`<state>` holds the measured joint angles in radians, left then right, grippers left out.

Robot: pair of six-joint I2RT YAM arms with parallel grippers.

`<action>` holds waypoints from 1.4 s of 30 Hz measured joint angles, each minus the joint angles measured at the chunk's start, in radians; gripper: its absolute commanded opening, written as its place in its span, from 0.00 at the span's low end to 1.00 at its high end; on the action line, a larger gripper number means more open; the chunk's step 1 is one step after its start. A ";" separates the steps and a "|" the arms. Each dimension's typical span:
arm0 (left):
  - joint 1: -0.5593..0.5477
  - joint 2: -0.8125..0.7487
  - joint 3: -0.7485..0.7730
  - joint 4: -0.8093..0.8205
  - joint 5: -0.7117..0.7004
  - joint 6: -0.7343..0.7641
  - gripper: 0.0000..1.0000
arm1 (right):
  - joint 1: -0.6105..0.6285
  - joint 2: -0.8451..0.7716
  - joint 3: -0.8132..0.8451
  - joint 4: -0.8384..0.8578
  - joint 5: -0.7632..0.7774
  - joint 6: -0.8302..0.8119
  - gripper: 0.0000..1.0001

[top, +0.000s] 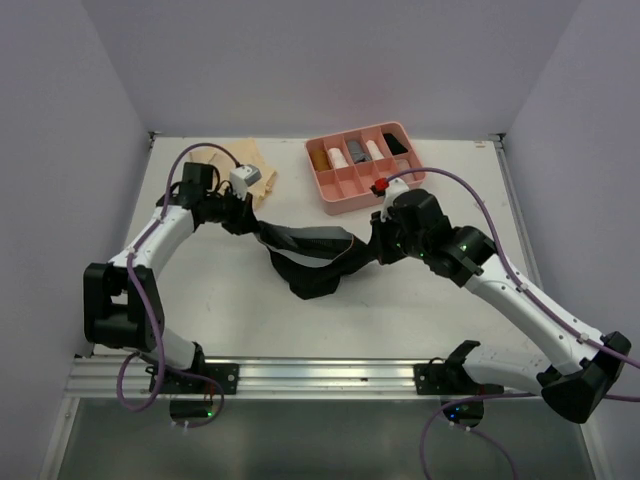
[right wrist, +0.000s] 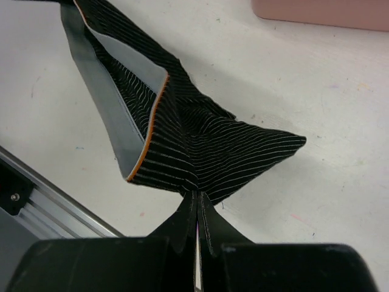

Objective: Roll the underwear
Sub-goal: Flatten the underwear

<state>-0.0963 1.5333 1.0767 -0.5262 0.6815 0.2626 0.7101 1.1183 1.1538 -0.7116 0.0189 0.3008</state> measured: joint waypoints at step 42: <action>-0.275 -0.044 0.007 -0.001 -0.169 0.225 0.52 | 0.032 0.192 -0.194 0.008 -0.138 0.134 0.52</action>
<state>-0.3717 1.4895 1.0836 -0.5274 0.5129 0.4873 0.7422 1.3106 0.9596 -0.7033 -0.1196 0.4343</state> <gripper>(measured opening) 0.517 0.517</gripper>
